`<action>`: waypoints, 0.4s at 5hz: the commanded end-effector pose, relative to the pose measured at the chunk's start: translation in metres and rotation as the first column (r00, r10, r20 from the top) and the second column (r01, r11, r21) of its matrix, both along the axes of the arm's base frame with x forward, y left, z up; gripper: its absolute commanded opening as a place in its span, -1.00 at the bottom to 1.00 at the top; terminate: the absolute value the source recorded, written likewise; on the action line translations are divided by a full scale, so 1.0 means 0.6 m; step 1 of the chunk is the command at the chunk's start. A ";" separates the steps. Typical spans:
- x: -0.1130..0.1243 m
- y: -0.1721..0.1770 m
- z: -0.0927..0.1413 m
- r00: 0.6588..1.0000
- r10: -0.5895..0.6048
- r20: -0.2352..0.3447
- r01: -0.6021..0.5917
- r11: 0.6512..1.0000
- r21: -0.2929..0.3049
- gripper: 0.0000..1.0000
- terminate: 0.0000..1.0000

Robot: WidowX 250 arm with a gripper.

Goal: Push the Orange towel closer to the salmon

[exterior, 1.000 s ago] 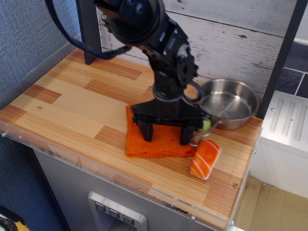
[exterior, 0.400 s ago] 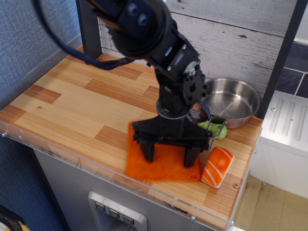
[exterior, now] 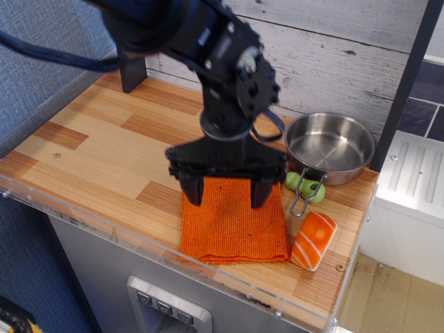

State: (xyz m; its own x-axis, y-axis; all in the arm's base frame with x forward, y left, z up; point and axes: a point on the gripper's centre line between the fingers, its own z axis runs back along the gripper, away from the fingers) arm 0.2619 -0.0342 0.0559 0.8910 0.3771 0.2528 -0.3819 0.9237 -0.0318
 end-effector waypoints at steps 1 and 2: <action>0.013 -0.005 0.074 0.991 0.013 0.130 -0.010 1.000 -0.020 1.00 -1.00; 0.014 -0.010 0.106 0.983 -0.003 0.183 0.011 0.999 -0.045 1.00 -1.00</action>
